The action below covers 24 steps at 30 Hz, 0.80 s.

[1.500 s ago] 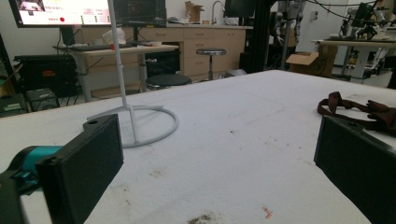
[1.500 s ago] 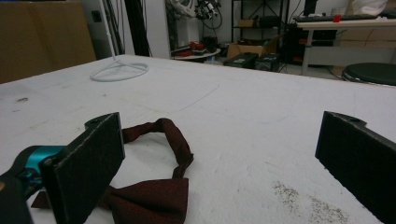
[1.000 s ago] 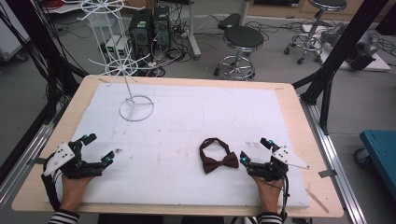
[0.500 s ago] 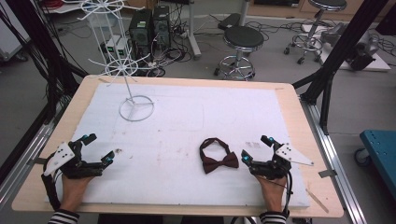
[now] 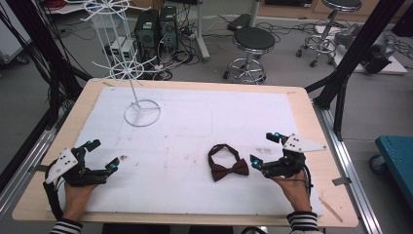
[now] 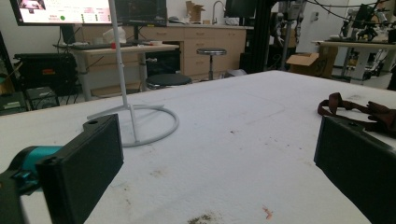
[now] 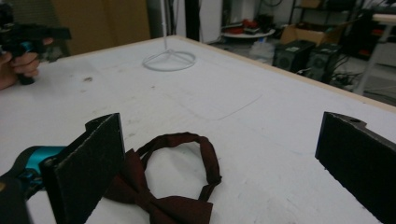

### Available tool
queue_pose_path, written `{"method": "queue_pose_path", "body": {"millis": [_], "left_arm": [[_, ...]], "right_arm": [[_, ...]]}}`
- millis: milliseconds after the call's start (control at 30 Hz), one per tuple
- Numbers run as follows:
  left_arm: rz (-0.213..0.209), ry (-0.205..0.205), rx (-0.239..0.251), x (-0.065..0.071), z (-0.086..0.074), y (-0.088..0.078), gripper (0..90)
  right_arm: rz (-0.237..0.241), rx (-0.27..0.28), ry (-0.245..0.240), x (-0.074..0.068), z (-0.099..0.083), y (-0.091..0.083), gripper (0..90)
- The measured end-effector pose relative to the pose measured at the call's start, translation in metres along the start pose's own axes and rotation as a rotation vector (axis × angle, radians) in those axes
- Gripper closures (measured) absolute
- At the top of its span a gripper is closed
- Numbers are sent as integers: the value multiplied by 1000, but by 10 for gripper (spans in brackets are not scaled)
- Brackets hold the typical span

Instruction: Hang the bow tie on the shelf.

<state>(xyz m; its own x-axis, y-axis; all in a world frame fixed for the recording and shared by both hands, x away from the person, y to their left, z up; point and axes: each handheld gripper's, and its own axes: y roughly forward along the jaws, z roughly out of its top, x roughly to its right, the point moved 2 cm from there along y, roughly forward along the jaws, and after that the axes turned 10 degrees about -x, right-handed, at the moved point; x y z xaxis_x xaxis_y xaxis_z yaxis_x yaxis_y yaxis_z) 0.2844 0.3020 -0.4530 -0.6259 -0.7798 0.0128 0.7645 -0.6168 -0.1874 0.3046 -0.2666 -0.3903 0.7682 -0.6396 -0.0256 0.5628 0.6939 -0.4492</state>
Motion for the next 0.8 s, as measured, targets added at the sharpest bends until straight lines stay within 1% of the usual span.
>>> {"method": "queue_pose_path", "body": {"millis": [133,167,233,267,300,333,367,433,467,500,567,600,633,667,700,800], "left_arm": [[0,4,-2,0,0,0,17],[0,4,-2,0,0,0,17],[1,5,-2,0,0,0,17],[1,5,-2,0,0,0,17],[1,5,-2,0,0,0,17],[1,5,-2,0,0,0,17],[1,3,-2,0,0,0,17],[1,4,-2,0,0,0,17],[0,5,-2,0,0,0,17],[0,5,-2,0,0,0,17],[0,5,-2,0,0,0,17],[0,4,-2,0,0,0,17],[0,5,-2,0,0,0,17],[0,5,-2,0,0,0,17],[1,5,-2,0,0,0,17],[1,5,-2,0,0,0,17]], "right_arm": [[50,-58,-51,2,14,3,7],[60,-72,-55,3,16,4,7],[72,-104,-75,3,21,5,7],[72,-104,-75,3,21,5,7],[96,-138,-97,4,26,8,7],[101,-150,-109,5,27,9,7],[112,-178,-129,5,29,11,7],[123,-212,-150,5,31,13,7],[136,-236,-159,5,32,15,7],[146,-248,-170,5,32,17,7],[154,-287,-203,4,33,21,7],[154,-287,-203,4,33,21,7],[168,-329,-226,4,33,25,7],[173,-340,-232,4,33,26,7],[173,-340,-232,4,33,26,7],[195,-373,-247,5,35,31,7]]}}
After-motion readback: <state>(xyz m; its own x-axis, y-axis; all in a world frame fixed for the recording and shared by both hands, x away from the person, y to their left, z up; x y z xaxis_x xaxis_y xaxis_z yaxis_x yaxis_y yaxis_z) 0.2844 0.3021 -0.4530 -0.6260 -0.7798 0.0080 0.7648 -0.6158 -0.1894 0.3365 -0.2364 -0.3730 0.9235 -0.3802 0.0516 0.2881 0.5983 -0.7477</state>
